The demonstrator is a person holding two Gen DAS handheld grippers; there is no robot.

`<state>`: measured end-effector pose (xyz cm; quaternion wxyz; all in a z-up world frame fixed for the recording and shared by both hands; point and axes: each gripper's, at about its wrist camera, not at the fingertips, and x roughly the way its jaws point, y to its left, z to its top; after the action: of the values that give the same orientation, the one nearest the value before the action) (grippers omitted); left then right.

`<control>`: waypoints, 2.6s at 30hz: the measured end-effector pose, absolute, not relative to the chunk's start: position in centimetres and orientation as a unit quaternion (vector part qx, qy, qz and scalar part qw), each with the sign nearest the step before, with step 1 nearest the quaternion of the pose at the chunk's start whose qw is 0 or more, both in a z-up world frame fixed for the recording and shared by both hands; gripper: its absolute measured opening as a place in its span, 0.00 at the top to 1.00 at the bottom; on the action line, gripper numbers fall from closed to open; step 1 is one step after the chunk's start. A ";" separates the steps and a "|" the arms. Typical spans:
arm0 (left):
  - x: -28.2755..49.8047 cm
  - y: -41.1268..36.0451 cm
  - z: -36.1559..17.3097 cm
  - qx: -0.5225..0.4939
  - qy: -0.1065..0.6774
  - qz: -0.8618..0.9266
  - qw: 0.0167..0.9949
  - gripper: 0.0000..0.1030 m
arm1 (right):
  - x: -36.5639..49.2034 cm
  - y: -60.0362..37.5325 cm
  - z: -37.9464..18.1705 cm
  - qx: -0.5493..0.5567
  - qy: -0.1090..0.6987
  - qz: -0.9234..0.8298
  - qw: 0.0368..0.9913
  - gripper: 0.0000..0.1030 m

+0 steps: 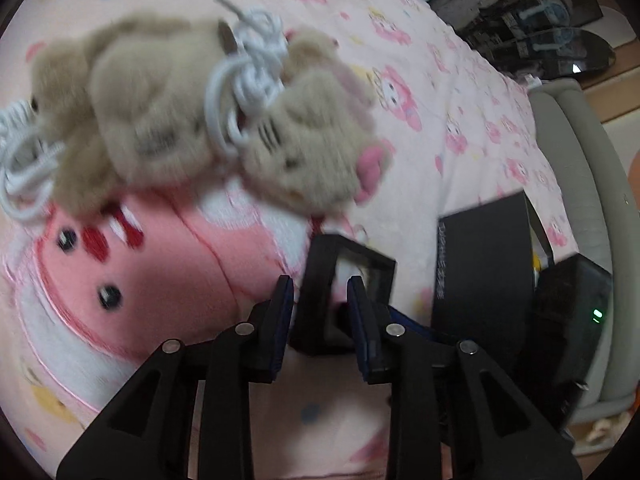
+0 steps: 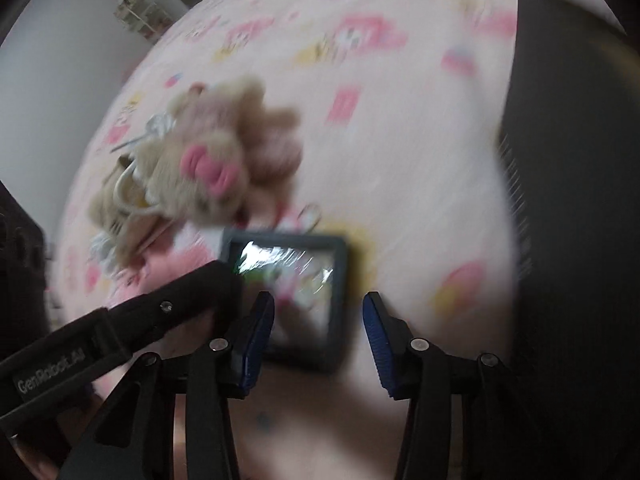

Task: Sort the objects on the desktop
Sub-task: 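Grasp the small black square frame beside the plush pile with the right gripper, then carry the black frame over the open black box and lower it inside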

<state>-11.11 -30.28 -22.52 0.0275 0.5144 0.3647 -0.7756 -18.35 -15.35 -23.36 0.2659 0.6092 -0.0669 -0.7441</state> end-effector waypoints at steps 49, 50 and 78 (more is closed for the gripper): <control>-16.7 3.4 -13.7 0.542 0.221 -0.799 -0.138 0.73 | -15.6 19.9 -12.2 0.469 -0.130 -0.856 0.174 0.83; -16.8 3.3 -14.1 0.546 0.222 -0.797 -0.134 0.73 | -15.8 19.9 -12.4 0.474 -0.130 -0.853 0.174 0.83; -16.7 2.6 -12.2 0.507 0.207 -0.830 -0.107 0.71 | -15.4 21.3 -12.1 0.442 -0.112 -0.880 0.135 0.88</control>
<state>-16.66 2.62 -12.25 -0.1073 0.5067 0.2071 -0.8299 -15.43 21.34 -12.06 0.1346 0.4421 -0.1124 -0.8797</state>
